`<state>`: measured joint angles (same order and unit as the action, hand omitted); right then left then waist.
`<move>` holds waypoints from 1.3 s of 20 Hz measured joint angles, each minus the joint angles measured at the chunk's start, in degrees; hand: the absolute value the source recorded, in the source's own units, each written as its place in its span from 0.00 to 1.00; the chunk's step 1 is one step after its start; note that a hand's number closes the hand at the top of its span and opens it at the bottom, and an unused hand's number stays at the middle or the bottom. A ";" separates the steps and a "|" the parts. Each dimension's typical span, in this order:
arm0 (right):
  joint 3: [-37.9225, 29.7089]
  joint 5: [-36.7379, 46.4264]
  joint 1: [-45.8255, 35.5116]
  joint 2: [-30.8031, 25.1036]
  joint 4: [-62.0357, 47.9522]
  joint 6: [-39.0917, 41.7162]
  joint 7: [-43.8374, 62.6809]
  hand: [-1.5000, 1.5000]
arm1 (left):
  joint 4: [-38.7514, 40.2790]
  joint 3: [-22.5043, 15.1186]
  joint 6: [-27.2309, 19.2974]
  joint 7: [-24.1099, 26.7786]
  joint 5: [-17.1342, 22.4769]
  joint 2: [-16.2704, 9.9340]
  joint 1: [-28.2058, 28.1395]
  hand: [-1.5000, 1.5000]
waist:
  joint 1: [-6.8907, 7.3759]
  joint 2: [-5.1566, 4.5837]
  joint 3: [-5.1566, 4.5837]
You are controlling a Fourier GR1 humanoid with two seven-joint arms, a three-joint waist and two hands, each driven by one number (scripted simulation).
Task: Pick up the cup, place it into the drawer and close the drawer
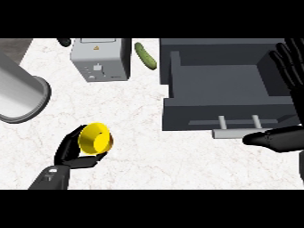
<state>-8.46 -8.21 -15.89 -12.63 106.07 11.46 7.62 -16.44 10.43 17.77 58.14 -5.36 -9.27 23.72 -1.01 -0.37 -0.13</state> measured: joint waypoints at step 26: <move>-0.71 0.38 2.03 -0.10 0.94 0.22 -0.71 0.00 | -15.36 5.62 -10.02 -2.93 7.87 4.32 13.85 1.00 | 0.97 0.60 0.14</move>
<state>-9.17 -7.83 -13.87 -12.72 107.02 11.68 6.91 -31.80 16.04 7.75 55.21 2.51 -4.95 37.57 -0.04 0.23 0.02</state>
